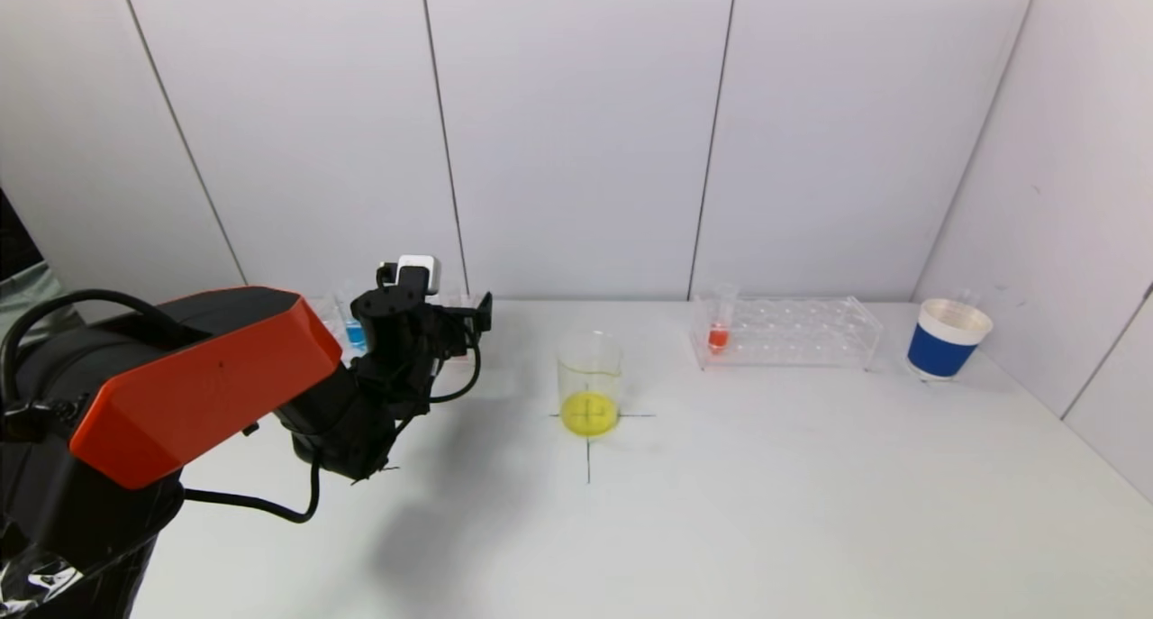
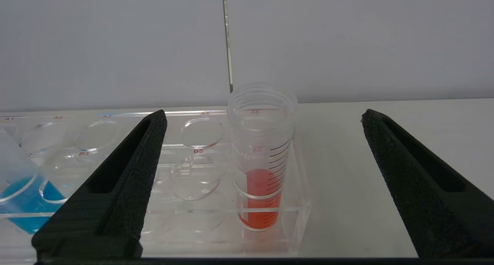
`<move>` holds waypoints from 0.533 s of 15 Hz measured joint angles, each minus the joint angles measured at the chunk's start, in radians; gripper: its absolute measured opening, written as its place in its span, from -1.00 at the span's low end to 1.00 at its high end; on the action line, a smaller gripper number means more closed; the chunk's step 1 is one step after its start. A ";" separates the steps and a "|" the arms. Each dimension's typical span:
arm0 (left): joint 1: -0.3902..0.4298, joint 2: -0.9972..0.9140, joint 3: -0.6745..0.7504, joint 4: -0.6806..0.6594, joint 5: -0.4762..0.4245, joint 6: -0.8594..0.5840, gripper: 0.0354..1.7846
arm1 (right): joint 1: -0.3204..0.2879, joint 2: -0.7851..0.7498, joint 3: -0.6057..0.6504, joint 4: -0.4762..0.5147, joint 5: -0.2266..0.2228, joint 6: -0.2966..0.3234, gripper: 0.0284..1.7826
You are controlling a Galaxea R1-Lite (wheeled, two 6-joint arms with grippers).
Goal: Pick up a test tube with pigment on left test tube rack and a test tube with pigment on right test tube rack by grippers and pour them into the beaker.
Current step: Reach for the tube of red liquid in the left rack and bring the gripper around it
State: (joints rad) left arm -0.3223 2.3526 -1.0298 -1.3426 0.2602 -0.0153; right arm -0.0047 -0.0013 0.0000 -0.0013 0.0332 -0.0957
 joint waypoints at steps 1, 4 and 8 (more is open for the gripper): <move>0.000 0.002 0.000 -0.003 0.000 0.002 0.98 | 0.000 0.000 0.000 0.000 0.000 0.000 0.99; 0.000 0.008 -0.001 -0.021 0.000 0.005 0.98 | 0.000 0.000 0.000 0.000 0.000 0.000 0.99; 0.001 0.015 -0.001 -0.038 0.000 0.015 0.98 | 0.000 0.000 0.000 0.000 0.000 0.000 0.99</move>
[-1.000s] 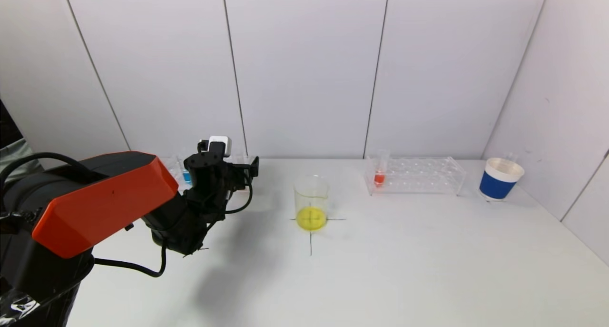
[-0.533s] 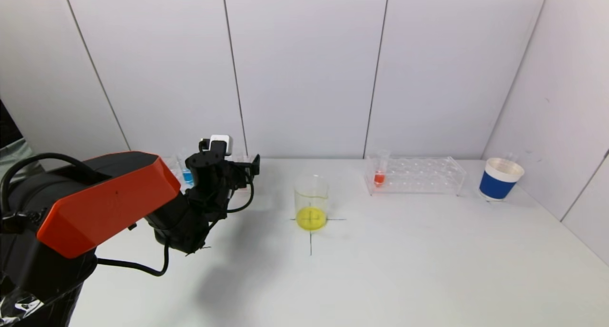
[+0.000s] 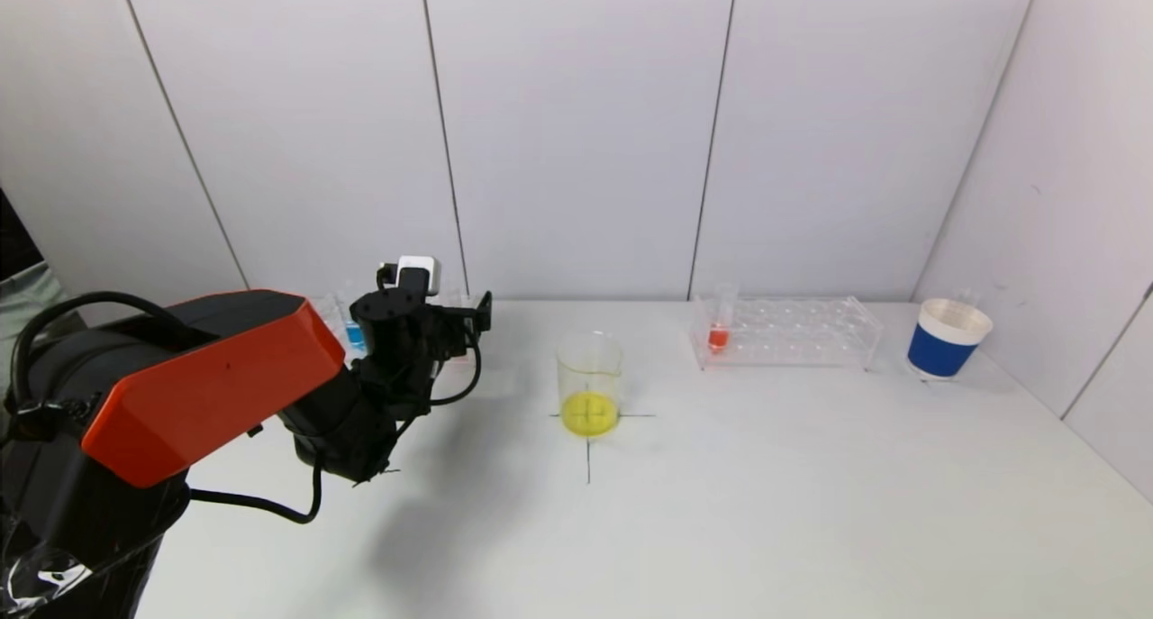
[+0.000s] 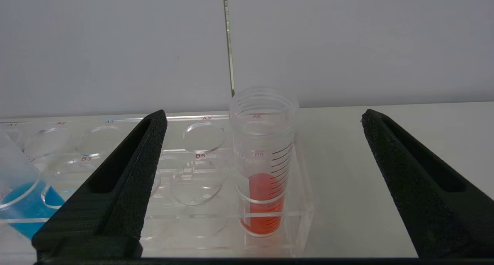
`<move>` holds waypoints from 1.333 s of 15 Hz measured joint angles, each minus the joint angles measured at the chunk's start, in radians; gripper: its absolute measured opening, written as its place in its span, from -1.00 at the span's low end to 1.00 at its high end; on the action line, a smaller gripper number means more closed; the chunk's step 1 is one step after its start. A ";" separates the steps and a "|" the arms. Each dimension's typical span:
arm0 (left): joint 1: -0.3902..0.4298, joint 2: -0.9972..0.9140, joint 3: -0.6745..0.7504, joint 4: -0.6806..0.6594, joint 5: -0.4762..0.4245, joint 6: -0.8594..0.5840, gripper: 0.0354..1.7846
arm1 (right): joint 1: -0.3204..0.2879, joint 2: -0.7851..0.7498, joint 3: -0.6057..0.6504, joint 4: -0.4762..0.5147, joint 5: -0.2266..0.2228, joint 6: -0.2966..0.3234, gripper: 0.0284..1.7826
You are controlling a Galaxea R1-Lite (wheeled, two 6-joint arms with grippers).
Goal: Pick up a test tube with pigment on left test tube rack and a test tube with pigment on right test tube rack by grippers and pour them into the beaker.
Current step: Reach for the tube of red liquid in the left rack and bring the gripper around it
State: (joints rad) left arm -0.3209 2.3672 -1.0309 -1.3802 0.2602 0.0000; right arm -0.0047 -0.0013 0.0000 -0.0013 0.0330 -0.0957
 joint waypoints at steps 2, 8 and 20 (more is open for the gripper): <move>0.000 0.002 0.000 0.000 0.000 0.000 0.98 | 0.000 0.000 0.000 0.000 0.000 0.000 0.99; 0.001 0.011 -0.007 -0.001 -0.001 0.002 0.98 | 0.000 0.000 0.000 0.000 0.000 0.000 0.99; 0.003 0.036 -0.032 -0.001 -0.001 0.007 0.98 | 0.000 0.000 0.000 0.000 0.000 0.000 0.99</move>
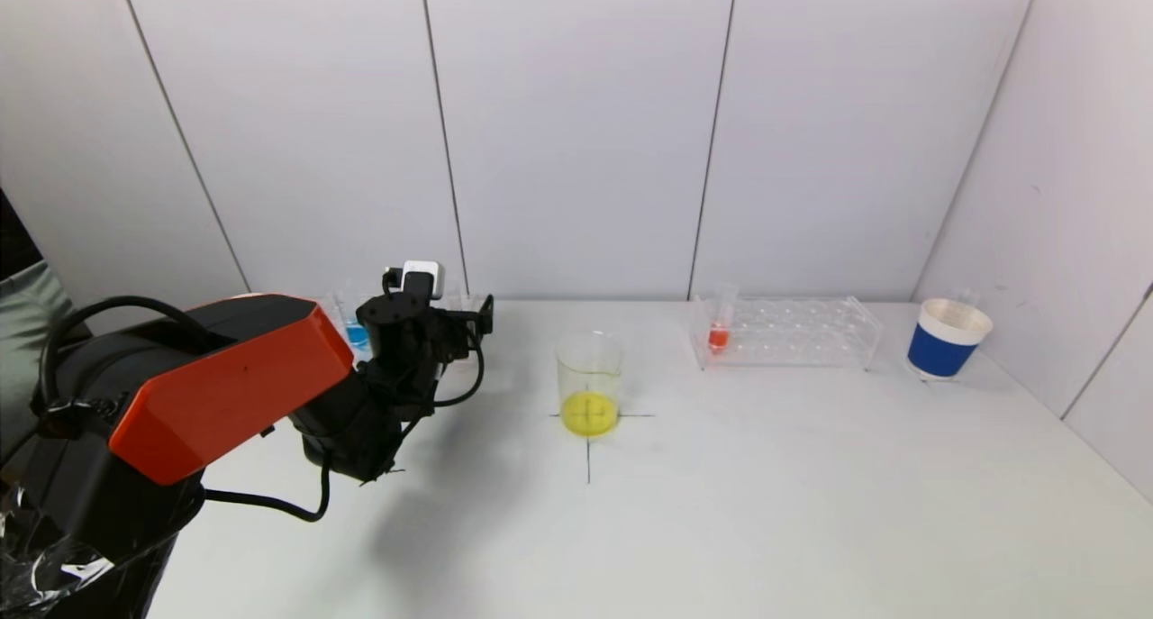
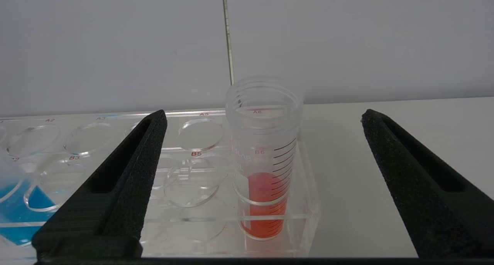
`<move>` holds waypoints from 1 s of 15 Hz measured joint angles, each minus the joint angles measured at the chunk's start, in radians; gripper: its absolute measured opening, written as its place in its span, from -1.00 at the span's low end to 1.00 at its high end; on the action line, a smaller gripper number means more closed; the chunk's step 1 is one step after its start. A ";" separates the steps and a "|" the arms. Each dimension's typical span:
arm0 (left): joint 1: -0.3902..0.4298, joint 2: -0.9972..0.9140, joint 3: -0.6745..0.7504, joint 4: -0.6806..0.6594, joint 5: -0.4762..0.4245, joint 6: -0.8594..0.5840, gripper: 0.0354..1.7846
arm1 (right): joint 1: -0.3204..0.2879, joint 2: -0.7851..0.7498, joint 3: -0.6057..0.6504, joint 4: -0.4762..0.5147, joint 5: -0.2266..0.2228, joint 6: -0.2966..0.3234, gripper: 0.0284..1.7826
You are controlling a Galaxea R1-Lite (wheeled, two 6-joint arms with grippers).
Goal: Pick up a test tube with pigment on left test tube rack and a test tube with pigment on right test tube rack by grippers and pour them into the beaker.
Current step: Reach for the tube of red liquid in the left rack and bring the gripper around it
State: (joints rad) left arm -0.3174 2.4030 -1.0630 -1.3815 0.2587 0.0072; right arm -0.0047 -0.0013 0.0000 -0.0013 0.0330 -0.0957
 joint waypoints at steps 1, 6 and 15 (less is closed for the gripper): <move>0.000 0.000 0.000 0.000 0.000 0.001 0.98 | 0.000 0.000 0.000 0.000 0.000 0.000 0.99; 0.000 0.001 0.000 0.002 0.000 0.001 0.98 | 0.000 0.000 0.000 0.000 0.000 0.000 0.99; 0.001 0.001 -0.003 0.002 0.000 0.000 0.15 | 0.000 0.000 0.000 0.000 0.000 0.000 0.99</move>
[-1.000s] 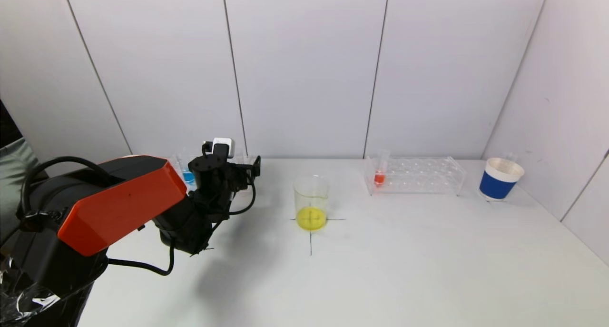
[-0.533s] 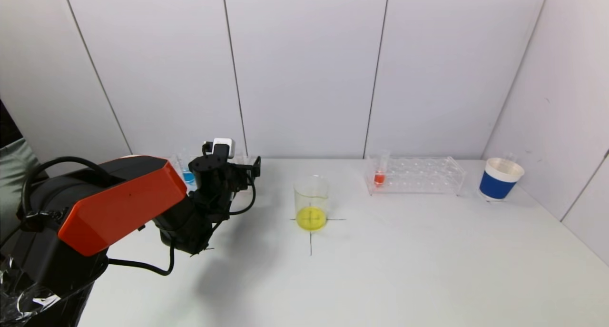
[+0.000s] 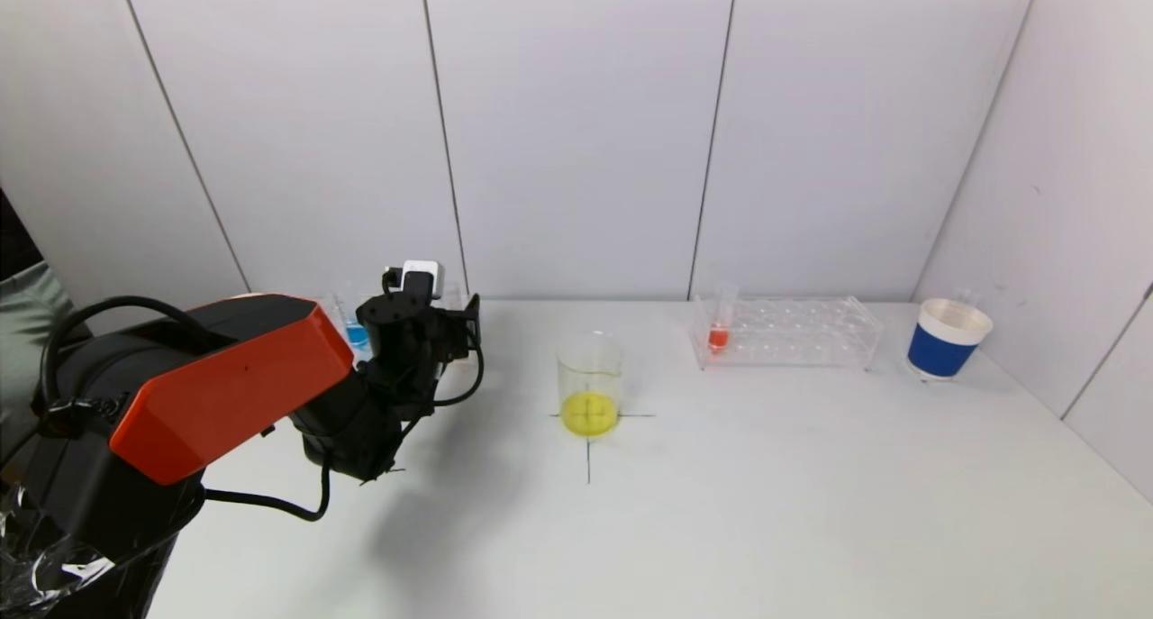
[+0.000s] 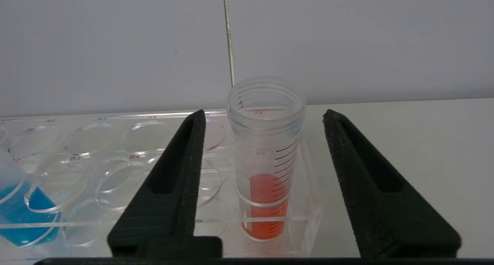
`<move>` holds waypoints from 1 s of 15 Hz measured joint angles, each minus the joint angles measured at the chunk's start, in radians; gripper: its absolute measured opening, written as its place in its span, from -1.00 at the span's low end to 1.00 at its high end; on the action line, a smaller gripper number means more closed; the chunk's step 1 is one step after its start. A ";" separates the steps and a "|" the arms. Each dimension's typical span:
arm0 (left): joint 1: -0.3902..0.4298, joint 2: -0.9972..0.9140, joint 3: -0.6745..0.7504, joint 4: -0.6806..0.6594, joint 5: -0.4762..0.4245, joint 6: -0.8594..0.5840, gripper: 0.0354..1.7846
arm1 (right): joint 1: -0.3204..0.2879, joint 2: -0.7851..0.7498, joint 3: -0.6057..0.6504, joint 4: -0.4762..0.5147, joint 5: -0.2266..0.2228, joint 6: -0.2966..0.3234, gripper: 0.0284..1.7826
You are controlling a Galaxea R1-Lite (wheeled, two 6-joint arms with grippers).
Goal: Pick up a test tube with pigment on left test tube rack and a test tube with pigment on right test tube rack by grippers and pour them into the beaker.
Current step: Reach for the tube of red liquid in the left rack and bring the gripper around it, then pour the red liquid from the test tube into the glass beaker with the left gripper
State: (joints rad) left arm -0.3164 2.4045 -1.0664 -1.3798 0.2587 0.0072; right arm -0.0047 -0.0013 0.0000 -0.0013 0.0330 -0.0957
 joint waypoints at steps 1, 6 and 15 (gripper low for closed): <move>0.000 0.000 0.000 0.000 0.000 0.000 -0.07 | 0.000 0.000 0.000 0.000 0.000 0.000 0.99; 0.000 0.000 0.000 -0.002 0.000 0.000 -0.54 | 0.000 0.000 0.000 0.000 0.000 0.000 0.99; 0.001 0.000 0.000 -0.002 0.000 0.000 -0.54 | 0.000 0.000 0.000 0.000 0.000 0.000 0.99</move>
State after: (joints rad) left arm -0.3151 2.4045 -1.0660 -1.3815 0.2587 0.0072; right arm -0.0047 -0.0013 0.0000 -0.0013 0.0332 -0.0957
